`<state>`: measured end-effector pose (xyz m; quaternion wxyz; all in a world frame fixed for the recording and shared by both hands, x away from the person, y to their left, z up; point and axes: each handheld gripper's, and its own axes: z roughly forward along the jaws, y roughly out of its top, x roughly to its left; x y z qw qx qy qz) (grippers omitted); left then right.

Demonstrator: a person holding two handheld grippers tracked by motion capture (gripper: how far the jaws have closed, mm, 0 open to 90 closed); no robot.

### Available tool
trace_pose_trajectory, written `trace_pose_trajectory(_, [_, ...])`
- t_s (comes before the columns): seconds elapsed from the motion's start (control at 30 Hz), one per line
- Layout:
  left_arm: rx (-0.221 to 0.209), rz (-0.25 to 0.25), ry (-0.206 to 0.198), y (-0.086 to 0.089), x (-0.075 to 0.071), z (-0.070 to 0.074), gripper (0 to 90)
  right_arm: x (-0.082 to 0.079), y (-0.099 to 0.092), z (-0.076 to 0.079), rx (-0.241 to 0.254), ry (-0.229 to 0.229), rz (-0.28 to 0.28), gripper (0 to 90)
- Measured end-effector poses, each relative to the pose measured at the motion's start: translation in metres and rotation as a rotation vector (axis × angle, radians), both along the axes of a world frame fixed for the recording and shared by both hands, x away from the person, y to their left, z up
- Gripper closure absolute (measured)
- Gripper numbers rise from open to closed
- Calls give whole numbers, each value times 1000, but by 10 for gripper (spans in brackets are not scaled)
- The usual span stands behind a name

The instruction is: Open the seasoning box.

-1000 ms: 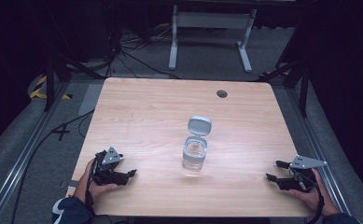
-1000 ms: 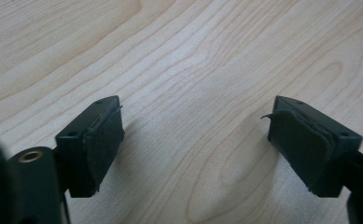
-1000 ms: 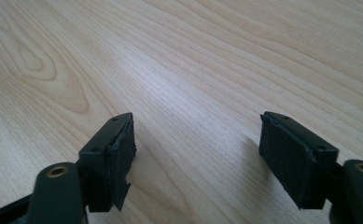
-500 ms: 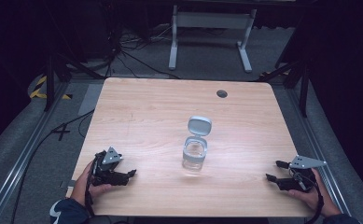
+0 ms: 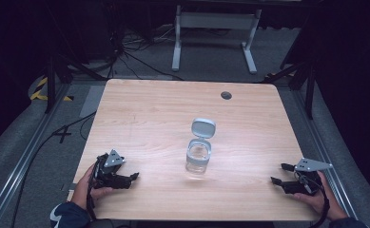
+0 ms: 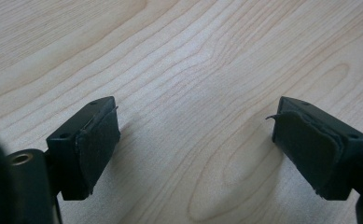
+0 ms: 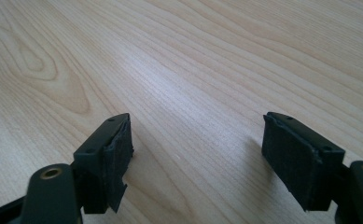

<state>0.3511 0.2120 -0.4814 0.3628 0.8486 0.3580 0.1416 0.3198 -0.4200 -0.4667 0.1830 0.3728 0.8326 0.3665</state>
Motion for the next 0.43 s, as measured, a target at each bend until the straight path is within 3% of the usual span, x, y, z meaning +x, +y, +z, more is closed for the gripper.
trace_pose_trajectory(0.43, [7,-2,5,0,0,1,147,0,0,0,0,0,0,243])
